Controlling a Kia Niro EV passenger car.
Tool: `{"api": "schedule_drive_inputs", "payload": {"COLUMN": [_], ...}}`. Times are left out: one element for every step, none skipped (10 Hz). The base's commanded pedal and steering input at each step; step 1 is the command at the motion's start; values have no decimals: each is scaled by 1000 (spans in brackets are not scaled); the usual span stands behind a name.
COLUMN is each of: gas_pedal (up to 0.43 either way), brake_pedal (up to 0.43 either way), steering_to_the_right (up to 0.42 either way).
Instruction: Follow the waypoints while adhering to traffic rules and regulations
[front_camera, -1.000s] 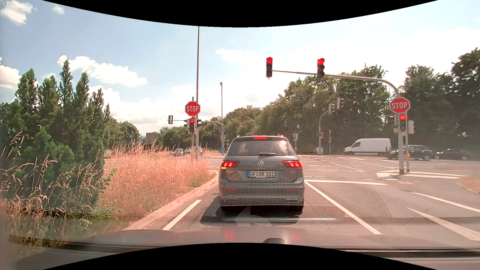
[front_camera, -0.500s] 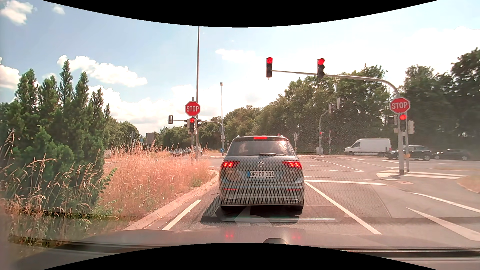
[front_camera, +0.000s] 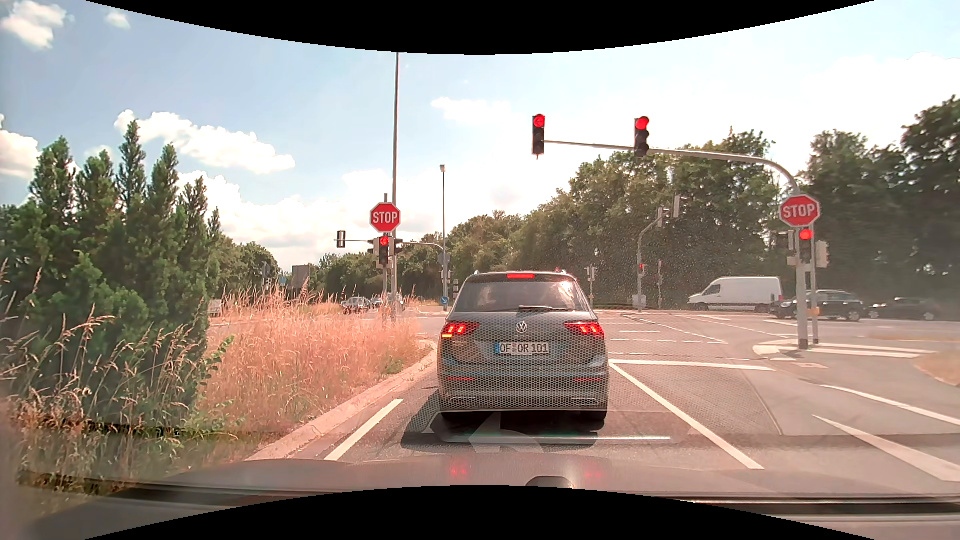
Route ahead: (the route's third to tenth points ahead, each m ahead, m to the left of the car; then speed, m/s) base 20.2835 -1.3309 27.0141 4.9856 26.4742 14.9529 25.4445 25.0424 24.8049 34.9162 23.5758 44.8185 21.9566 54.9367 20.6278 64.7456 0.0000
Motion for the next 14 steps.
{"api": "schedule_drive_inputs", "payload": {"gas_pedal": [0,0,0,0,0,0,0,0,0,0,0,0,0,0], "brake_pedal": [238,238,238,238,238,238,238,238,238,238,238,238,238,238], "steering_to_the_right": [8,8,8,8,8,8,8,8,8,8,8,8,8,8]}}
